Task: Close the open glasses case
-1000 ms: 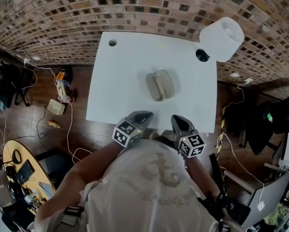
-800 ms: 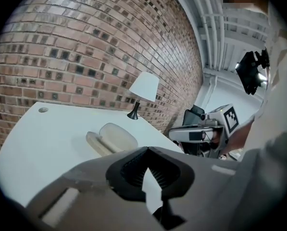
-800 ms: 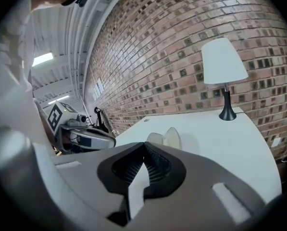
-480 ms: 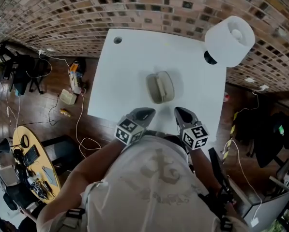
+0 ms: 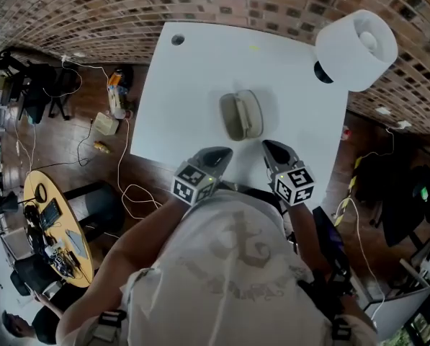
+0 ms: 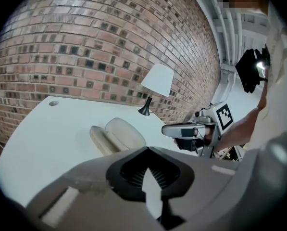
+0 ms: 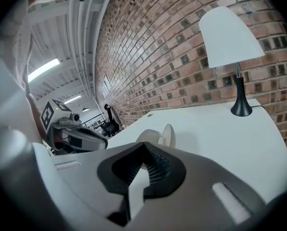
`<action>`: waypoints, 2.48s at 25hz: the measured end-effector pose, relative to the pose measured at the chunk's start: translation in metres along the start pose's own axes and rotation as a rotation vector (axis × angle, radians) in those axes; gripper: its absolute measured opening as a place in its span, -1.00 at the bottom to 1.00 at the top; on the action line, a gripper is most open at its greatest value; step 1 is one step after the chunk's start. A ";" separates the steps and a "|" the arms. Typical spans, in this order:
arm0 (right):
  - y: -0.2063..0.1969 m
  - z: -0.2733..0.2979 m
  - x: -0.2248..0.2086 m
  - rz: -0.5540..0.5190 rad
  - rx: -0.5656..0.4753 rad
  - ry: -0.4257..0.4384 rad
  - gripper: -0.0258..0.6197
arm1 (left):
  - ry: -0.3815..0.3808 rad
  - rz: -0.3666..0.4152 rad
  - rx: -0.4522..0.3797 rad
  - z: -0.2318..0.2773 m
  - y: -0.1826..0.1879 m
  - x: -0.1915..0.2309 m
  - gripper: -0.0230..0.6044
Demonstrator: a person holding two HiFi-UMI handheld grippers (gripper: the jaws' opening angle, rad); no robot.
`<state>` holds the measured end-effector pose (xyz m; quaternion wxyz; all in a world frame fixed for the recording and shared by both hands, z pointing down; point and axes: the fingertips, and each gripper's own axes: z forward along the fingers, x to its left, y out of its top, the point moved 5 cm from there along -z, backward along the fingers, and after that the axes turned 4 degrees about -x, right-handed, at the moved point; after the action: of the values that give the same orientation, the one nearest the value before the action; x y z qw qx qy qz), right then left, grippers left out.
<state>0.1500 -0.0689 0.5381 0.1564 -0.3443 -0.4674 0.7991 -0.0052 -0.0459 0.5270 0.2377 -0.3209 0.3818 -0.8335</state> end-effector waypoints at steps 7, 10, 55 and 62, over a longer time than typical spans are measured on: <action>0.003 0.012 -0.012 -0.008 0.028 -0.033 -0.90 | -0.018 0.002 0.003 0.013 0.006 0.018 -0.91; 0.006 0.015 -0.017 -0.011 0.038 -0.055 -0.90 | -0.021 0.009 0.003 0.017 0.010 0.026 -0.91; 0.005 0.109 -0.054 0.006 0.256 -0.061 -0.49 | 0.031 -0.040 -0.015 -0.011 0.012 0.059 -0.91; 0.010 0.121 -0.022 -0.296 0.334 -0.080 -0.55 | 0.030 -0.050 -0.024 -0.023 0.010 0.065 -0.91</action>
<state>0.0822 -0.1640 0.5781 0.3082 -0.2092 -0.3796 0.8468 -0.0649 -0.0823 0.5303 0.2073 -0.3203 0.3871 -0.8394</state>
